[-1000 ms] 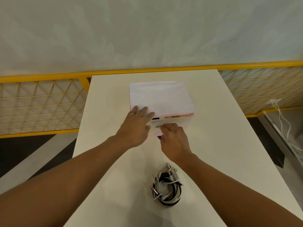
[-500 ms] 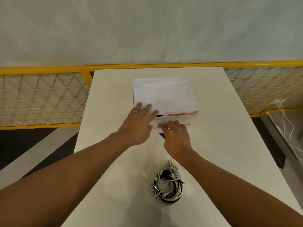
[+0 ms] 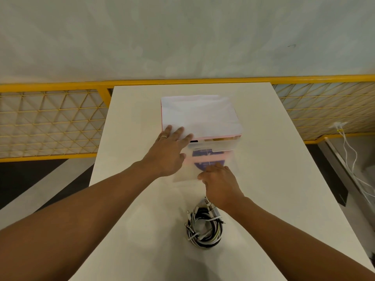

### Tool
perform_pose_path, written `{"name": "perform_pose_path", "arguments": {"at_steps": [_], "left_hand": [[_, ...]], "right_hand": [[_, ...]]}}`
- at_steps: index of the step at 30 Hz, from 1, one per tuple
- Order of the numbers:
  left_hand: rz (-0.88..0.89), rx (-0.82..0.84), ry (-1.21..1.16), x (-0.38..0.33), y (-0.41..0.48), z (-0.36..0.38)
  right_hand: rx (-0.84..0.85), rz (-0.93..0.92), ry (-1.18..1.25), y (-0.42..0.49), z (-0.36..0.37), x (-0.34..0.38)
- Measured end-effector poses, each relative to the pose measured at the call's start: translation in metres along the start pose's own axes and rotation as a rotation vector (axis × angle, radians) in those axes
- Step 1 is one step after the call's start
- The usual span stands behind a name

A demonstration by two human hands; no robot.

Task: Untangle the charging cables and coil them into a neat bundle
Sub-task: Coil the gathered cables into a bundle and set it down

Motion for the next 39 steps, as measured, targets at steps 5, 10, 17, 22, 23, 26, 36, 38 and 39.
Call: {"name": "perform_pose_path", "arguments": {"at_steps": [5,10,17,22,23,26,36,38,39], "left_hand": [[0.0,0.002,0.001,0.0,0.0,0.0],[0.002,0.008,-0.003,0.0,0.001,-0.001],[-0.004,0.015,-0.01,0.002,0.001,0.0],[-0.01,0.001,-0.038,0.001,0.003,-0.003],[-0.013,-0.01,-0.058,0.001,0.003,-0.005],[-0.005,-0.102,-0.178,-0.002,-0.002,-0.009],[-0.133,-0.221,-0.487,-0.002,-0.075,0.026],[-0.258,-0.105,-0.531,0.005,-0.086,0.056],[-0.326,-0.055,-0.56,0.01,-0.092,0.071]], "right_hand": [[0.037,-0.019,0.044,-0.012,0.001,0.002],[0.116,-0.063,0.056,-0.02,0.002,0.006],[0.131,-0.053,0.058,-0.023,-0.002,0.009],[0.079,-0.038,0.088,-0.026,-0.006,0.009],[0.049,-0.033,0.1,-0.028,-0.01,0.009],[-0.067,-0.008,0.164,-0.036,-0.024,0.005],[0.166,0.264,0.299,-0.086,0.0,-0.034],[0.222,0.34,0.316,-0.095,0.011,-0.039],[0.251,0.375,0.339,-0.098,0.016,-0.04]]}}
Point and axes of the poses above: each hand's wrist, its own y-axis towards the middle knuckle, its own z-axis out of the palm, x = y × z, the point moved 8 cm from there along y, towards the middle knuckle, and after that the axes turned 8 degrees about -y, right-handed, at the moved point
